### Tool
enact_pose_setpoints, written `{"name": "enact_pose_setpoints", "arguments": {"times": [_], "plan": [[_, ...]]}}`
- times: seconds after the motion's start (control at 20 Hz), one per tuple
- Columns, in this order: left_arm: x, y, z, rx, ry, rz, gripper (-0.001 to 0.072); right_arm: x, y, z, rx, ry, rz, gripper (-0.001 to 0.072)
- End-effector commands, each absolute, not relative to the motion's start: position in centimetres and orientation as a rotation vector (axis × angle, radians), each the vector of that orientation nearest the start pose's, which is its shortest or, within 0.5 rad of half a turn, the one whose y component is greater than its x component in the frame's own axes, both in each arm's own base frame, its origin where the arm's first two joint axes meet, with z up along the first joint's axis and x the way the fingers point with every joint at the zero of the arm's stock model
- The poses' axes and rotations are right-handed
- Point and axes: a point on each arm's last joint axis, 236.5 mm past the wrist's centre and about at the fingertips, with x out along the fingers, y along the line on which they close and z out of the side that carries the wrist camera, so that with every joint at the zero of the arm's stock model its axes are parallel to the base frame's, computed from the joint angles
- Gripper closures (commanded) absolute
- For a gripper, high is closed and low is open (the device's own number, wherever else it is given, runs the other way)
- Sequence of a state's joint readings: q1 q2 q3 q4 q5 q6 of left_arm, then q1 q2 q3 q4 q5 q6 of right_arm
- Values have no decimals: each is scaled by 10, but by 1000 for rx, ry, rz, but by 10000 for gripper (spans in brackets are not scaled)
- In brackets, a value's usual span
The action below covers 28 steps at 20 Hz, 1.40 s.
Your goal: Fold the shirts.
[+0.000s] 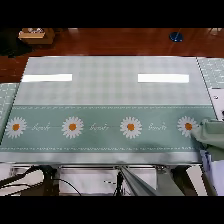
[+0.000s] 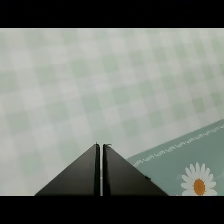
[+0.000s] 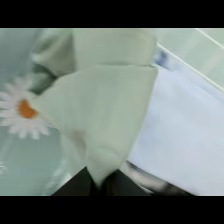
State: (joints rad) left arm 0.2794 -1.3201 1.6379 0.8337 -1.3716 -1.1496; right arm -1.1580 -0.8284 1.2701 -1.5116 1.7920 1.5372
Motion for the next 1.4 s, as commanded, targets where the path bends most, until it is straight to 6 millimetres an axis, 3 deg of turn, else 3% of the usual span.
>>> {"name": "enact_pose_setpoints", "arguments": {"times": [0.0, 0.15, 0.4, 0.7, 0.95, 1.1, 1.15, 1.2, 1.25, 1.35], "plan": [[458, -26, 222, -205, 706, -461, 648, 22, -205, 146, 736, 1352, -1176, 689], [472, -12, 229, -149, 638, -411, 647, -23, -210, 145, 682, 1482, -1351, 689], [485, 9, 232, -101, 593, -325, 648, -75, -199, 132, 610, 1713, -1498, 689], [483, 18, 225, -61, 618, -296, 648, -118, -174, 95, 634, 1976, -1514, 689], [483, 20, 224, -52, 624, -288, 648, -143, -170, 83, 717, 1945, -1582, 688], [483, 19, 224, -66, 627, -285, 648, -144, -182, 81, 674, 1905, -1593, 686], [483, 19, 224, -66, 626, -285, 648, -144, -185, 80, 661, 1892, -1592, 615], [483, 19, 224, -66, 626, -285, 648, -143, -188, 80, 650, 1885, -1593, 445], [483, 19, 224, -66, 626, -285, 648, -144, -191, 81, 634, 1879, -1597, 329], [483, 19, 224, -66, 626, -285, 648, -144, -199, 81, 598, 1858, -1603, 318]]}}
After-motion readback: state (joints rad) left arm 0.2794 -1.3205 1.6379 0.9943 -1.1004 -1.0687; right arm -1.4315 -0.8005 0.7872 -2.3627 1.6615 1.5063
